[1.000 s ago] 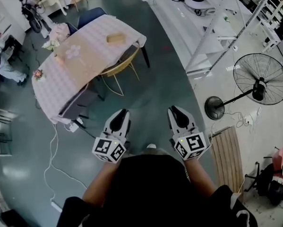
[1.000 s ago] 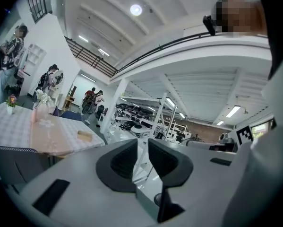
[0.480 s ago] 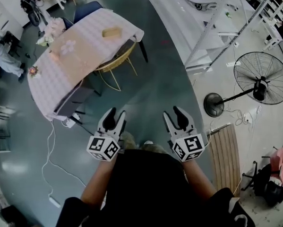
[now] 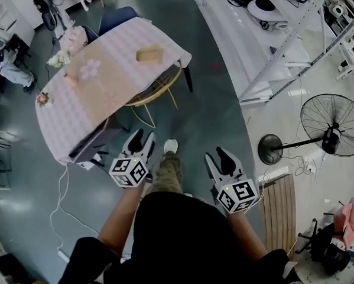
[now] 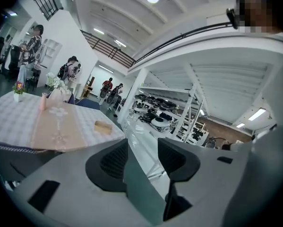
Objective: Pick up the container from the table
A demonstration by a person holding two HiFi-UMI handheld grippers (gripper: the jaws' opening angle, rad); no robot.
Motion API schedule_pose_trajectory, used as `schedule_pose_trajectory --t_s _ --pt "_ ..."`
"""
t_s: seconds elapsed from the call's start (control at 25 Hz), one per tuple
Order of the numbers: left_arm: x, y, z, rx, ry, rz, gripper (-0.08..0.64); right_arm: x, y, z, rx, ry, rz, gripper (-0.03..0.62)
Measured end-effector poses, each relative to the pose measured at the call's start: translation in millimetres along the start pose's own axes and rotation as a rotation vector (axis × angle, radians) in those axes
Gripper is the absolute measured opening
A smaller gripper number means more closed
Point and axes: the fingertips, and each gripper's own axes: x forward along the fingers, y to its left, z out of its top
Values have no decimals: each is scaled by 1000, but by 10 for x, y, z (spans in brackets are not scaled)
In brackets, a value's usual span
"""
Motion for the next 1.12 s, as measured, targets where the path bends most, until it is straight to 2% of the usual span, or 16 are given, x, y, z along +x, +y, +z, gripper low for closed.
schedule_pose_trajectory --t_s 0.28,0.4,0.56,0.72,1.0,1.12 --pt "1401 1089 470 -81 68 51 178 1172 -405 545 -2 40 -29 147" --pt "1948 1528 755 -78 100 61 179 1722 -500 770 4 49 -28 147" --pt "2606 2064 917 -80 151 77 179 2379 -648 1031 -12 61 -58 146" --pt "3168 2649 924 -51 234 111 189 2983 -708 1171 -17 77 -66 146" --pt "3851 3397 668 -95 322 172 189 3563 -835 1081 -16 149 -82 146" --pt "4067 3626 539 -157 330 195 189 3714 -903 1016 -23 182 -90 146"
